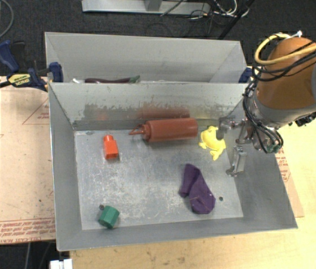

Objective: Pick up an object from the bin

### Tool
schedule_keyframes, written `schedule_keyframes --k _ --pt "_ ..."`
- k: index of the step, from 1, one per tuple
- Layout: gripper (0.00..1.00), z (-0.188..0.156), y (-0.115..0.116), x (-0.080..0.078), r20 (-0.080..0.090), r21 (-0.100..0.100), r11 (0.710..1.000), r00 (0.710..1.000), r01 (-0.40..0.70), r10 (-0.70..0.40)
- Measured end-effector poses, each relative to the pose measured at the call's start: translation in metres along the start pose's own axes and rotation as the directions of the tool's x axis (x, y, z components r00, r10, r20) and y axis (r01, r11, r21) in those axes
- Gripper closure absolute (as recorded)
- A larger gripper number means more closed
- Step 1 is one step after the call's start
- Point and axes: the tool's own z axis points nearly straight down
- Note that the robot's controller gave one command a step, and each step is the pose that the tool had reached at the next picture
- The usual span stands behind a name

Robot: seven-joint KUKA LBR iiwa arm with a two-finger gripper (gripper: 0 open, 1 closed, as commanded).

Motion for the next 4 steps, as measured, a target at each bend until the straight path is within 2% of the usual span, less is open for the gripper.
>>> schedule_keyframes --k 1,2,3,4 --pt "0.0 -0.004 0.0 -0.002 0.008 0.001 1.0 1.0 0.002 -0.002" --pt "0.0 0.011 0.023 0.018 0.011 0.004 0.999 0.999 0.052 -0.052" --pt "0.0 0.049 0.061 0.019 0.008 0.001 0.995 0.995 0.104 -0.104" --pt "0.0 0.04 0.096 0.051 0.001 0.001 0.996 0.996 0.09 -0.09"
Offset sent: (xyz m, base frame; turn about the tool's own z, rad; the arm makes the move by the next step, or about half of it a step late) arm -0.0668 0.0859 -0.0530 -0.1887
